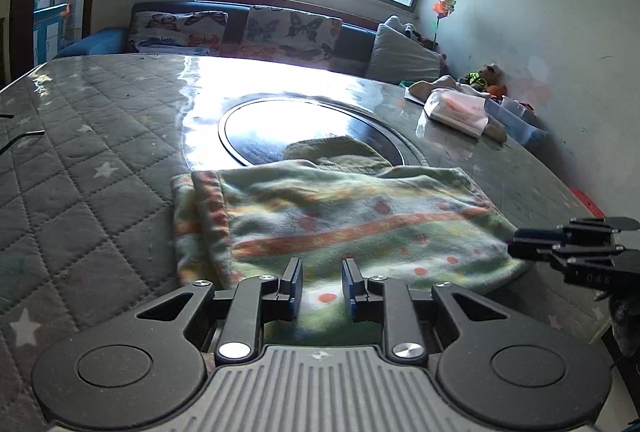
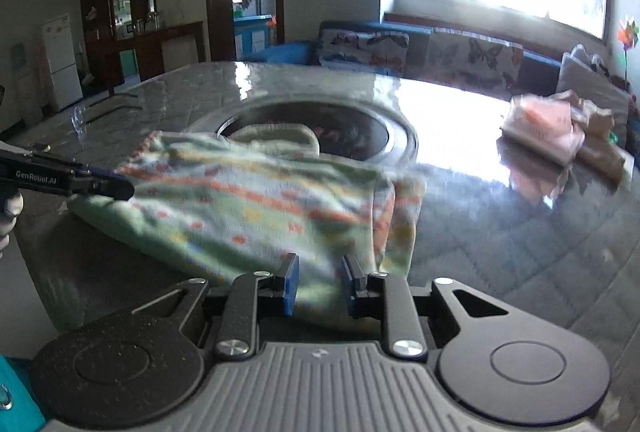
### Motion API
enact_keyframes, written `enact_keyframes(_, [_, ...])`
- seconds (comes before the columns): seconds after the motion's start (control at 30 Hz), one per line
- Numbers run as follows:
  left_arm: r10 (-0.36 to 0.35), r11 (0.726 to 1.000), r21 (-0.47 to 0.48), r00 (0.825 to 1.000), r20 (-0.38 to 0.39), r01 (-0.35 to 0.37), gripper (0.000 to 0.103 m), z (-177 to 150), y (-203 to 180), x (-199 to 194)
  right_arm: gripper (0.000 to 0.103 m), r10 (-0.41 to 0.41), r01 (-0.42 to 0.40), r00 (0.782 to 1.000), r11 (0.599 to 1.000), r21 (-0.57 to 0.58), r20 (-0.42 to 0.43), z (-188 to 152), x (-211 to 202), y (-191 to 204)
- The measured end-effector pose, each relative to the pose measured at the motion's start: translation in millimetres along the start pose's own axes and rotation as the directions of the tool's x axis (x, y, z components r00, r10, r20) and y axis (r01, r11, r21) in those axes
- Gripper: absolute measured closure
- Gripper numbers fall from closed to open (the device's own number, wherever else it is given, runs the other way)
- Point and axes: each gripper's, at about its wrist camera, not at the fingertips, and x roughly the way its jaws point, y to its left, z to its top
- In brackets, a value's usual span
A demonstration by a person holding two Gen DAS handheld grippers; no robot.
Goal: Fold clothes
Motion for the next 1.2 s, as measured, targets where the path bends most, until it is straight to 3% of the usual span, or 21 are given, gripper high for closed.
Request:
enact_keyframes(0.13, [0.000, 1.000, -0.015, 1.000, 0.020, 0.000, 0.079, 9.5, 4.3, 0.4, 0.080, 0.016, -0.016, 1.000, 1.000, 0.002, 0.015, 12.8, 12.9, -1.1])
enact_keyframes(0.3, [0.028, 0.999, -0.040, 1.000, 0.009, -0.028, 0.079, 18.1, 18.5, 14.5, 0.080, 0.009, -0.008, 1.000, 0.999, 0.046, -0.025, 13.7, 34.3, -10.8])
enact_keyframes(0.43, [0.043, 0.997, -0.063, 0.999, -0.015, -0.044, 0.080, 18.8, 31.6, 20.1, 0.080, 0.005, -0.002, 0.999, 0.997, 0.071, -0.039, 12.7, 35.1, -17.9])
enact_keyframes(0.7, [0.054, 0.997, -0.060, 0.998, 0.017, -0.053, 0.079, 40.6, 37.7, 26.5, 0.077, 0.014, -0.013, 1.000, 0.998, 0.067, -0.015, 33.5, 43.8, -19.6])
enact_keyframes(0.93, [0.084, 0.991, -0.100, 0.996, -0.022, -0.086, 0.079, 44.9, 56.8, 42.3, 0.076, 0.024, -0.017, 0.998, 0.994, 0.104, -0.061, 38.4, 69.9, -29.5])
enact_keyframes(1.2, [0.072, 0.993, -0.091, 0.997, -0.001, -0.072, 0.079, 52.6, 56.2, 37.6, 0.071, 0.011, -0.007, 0.999, 0.995, 0.102, -0.043, 52.5, 72.5, -34.8])
